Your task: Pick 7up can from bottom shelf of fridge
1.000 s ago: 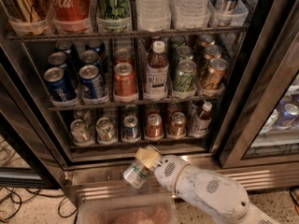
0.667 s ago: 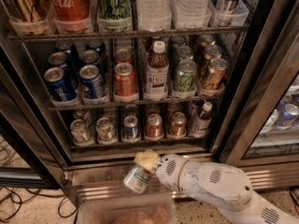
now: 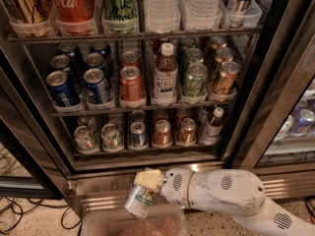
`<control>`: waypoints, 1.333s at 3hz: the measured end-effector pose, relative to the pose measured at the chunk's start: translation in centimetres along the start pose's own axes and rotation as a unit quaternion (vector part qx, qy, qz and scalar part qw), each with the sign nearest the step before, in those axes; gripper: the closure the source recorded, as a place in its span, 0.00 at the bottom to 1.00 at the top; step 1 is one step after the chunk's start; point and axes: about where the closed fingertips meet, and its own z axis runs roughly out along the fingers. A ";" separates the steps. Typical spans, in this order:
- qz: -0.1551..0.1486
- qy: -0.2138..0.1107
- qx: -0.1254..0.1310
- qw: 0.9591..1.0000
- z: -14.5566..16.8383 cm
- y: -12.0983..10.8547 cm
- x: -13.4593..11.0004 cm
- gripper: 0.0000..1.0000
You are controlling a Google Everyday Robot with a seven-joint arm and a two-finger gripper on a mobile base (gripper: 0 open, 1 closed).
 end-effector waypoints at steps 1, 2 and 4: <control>-0.016 -0.011 -0.022 1.000 1.1 -0.1 -0.5 1.00; -0.055 -0.028 -0.064 0.996 2.8 -0.2 -2.0 1.00; -0.096 -0.044 -0.090 0.990 4.8 -0.8 -3.5 1.00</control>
Offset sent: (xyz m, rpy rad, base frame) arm -0.0165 0.0505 -0.0256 -0.3239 -0.0895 0.1015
